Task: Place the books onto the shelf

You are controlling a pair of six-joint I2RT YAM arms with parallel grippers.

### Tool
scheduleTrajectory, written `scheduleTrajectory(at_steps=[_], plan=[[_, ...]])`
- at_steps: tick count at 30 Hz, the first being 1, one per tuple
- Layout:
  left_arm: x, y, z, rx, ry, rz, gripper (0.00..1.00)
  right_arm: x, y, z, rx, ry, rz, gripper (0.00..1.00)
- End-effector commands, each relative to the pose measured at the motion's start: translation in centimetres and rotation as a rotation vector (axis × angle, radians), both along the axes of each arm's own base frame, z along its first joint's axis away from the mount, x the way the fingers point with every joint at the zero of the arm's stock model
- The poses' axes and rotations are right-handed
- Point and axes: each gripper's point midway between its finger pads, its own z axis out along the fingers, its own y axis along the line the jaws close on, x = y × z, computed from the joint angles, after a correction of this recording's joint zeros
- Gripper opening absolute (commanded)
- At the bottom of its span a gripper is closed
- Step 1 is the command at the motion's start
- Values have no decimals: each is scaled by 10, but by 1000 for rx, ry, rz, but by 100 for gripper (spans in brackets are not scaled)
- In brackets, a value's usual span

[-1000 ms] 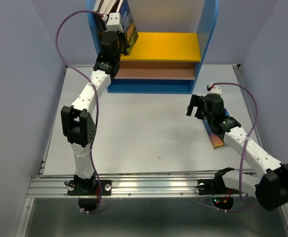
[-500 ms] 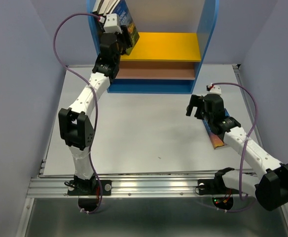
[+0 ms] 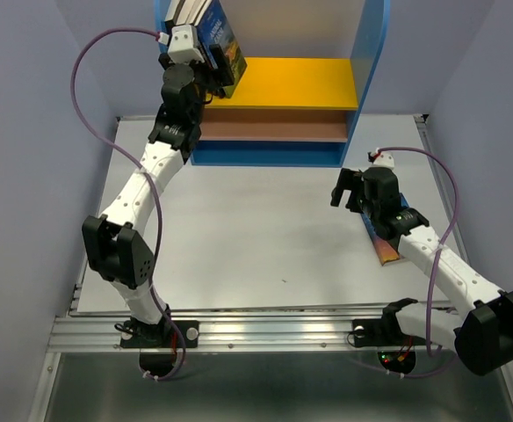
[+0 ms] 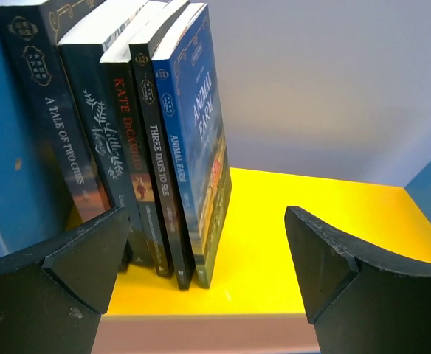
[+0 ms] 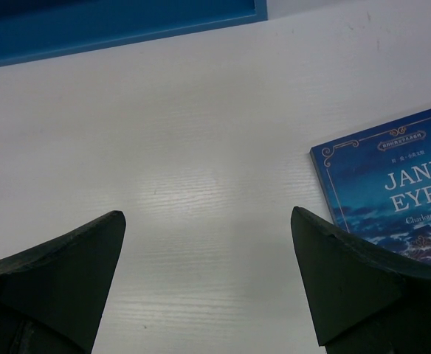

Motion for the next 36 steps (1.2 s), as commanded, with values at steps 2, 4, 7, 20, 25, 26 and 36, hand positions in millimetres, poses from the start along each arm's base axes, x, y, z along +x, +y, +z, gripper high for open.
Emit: scheduleTrajectory(at_steps=[2,4,7,20,25,26,36], plan=[[-53,1,39,-42,-68,-4,99,5,2,24,50,-46,-19,100],[-67,-3,35,-46,-53,-13,99,1,-1,24,52,-43,-29,100],[-104,-6,35,-78,-57,-57,99,-11,-17,11,21,6,-110,100],[-174,-26,-127,-211,301,-229,99,-16,-174,-84,130,282,-638,100],[-205,-36,-179,-238,391,-316,99,-6,-213,-103,140,287,-745,100],[-211,-39,-183,-236,398,-344,99,-3,-217,-104,124,283,-756,100],[-227,-51,-258,-226,600,-398,99,14,-194,-159,237,397,-637,100]])
